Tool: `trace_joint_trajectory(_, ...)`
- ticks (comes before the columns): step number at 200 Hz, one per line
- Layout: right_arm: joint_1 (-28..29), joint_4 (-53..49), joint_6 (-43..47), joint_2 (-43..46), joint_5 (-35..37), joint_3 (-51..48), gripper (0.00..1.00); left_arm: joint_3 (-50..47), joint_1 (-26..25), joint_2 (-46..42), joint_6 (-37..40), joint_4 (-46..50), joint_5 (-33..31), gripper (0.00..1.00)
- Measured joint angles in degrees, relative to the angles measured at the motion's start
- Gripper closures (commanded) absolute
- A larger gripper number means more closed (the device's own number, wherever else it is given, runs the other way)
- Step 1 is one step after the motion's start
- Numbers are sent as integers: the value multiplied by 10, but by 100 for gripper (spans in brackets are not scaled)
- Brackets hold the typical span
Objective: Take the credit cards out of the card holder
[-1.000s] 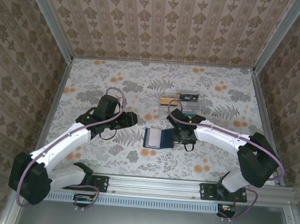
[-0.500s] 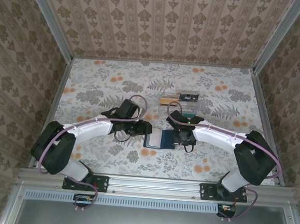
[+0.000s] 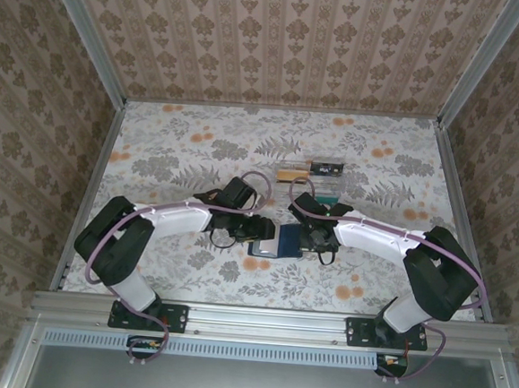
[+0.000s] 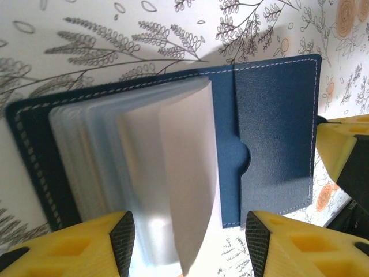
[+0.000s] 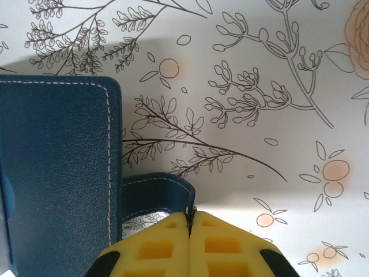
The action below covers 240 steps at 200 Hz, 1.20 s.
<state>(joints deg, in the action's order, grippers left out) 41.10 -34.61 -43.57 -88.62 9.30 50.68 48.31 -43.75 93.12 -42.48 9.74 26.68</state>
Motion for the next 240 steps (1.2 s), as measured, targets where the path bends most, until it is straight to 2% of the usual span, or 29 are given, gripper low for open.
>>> trace_joint_trajectory(51,-12,17,1,0,-13,-14,98,7,-2,9,-1,-24,22,43)
trace_joint_trajectory(71,-18,26,1,2,-22,-21,91,13,-4,16,-4,-37,35,43)
trace_joint_trajectory(91,-23,32,0,20,-27,-31,79,19,-5,20,-4,-41,43,44)
trace_joint_trajectory(123,-35,49,-4,76,-55,-47,70,28,-5,27,-4,-44,51,45)
trace_joint_trajectory(148,-40,82,-9,105,-92,-63,69,29,-5,31,-4,-47,53,45)
trace_joint_trajectory(192,-40,124,-16,78,-139,-68,70,30,-5,36,-4,-47,55,44)
trace_joint_trajectory(225,-40,121,-14,41,-141,-67,80,36,-5,36,-4,-46,55,42)
trace_joint_trajectory(240,-41,116,-13,26,-138,-64,81,37,-5,35,-4,-44,52,42)
